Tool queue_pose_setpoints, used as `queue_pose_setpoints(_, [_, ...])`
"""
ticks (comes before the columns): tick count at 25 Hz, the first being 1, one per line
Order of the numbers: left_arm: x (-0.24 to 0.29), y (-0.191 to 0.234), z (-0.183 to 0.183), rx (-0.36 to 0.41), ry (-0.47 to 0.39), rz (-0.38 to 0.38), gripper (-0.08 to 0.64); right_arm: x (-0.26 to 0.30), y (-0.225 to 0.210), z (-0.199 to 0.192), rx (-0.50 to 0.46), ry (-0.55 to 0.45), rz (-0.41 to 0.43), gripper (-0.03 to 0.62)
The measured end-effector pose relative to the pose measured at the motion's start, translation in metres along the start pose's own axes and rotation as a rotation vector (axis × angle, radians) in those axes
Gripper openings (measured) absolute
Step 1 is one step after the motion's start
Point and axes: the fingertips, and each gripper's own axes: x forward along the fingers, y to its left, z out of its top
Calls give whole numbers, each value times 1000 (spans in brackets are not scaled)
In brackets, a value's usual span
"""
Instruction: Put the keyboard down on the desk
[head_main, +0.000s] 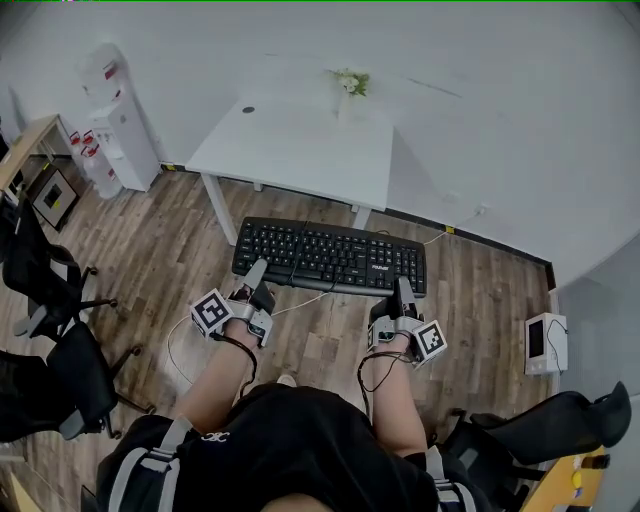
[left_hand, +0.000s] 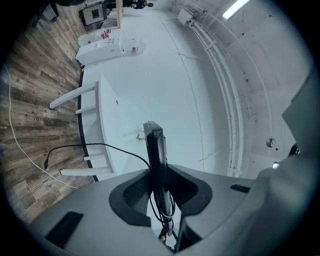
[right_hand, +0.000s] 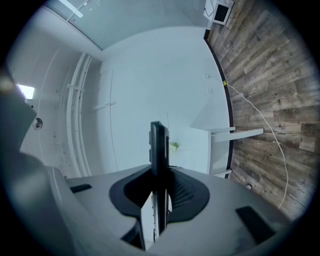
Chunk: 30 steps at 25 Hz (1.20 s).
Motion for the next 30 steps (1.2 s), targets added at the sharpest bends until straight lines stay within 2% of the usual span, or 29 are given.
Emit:
queue_pose_setpoints(9, [8, 13, 38, -11, 31, -35, 92, 17, -6, -29, -29, -41, 0, 69])
queue_pose_setpoints(18, [8, 31, 58, -11, 72, -10, 92, 21, -18, -48, -20, -65, -20, 69])
queue_pose_setpoints(30, [21, 35, 84, 6, 49, -29, 94, 64, -19, -63, -28, -11, 19, 69])
